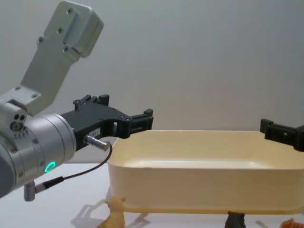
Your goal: Pick up the toy alternately with two hands and place it into the central storage box.
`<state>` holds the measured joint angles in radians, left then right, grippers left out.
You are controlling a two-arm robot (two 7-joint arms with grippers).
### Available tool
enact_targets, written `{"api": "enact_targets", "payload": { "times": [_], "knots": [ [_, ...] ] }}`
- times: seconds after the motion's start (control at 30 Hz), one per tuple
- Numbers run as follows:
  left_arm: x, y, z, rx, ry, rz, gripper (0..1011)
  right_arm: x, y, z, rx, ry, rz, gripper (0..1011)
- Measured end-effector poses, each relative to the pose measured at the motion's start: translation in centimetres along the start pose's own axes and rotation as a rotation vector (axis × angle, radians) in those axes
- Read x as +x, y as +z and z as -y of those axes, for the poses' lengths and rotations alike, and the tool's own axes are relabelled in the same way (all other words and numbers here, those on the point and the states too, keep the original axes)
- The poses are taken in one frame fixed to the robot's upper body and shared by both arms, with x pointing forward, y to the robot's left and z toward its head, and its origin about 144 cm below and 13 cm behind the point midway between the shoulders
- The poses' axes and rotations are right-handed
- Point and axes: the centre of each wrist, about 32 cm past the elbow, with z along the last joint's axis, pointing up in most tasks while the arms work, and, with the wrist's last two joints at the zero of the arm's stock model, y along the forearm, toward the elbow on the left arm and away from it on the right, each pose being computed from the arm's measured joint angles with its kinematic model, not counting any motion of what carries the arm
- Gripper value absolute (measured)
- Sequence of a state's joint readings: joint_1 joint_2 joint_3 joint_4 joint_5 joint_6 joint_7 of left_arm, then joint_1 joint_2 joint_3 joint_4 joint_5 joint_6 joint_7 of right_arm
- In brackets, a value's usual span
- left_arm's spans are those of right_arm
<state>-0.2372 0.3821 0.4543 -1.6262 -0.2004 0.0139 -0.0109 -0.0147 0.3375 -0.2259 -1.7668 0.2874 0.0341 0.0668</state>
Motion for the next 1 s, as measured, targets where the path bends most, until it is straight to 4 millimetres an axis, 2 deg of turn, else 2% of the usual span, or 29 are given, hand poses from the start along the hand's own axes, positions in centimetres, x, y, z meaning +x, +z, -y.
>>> {"api": "enact_targets", "payload": {
  "times": [0.6,0.8,1.0],
  "knots": [
    [0.0,0.0,0.0,0.0,0.0,0.0,1001,0.6,0.1,0.2,0.005,0.025,0.011,1001],
    [0.0,0.0,0.0,0.0,0.0,0.0,1001,2.1,0.3,0.9,0.009,0.069,0.023,1001],
    [0.0,0.0,0.0,0.0,0.0,0.0,1001,4.0,0.8,2.5,0.011,0.111,0.032,1001]
  ]
}}
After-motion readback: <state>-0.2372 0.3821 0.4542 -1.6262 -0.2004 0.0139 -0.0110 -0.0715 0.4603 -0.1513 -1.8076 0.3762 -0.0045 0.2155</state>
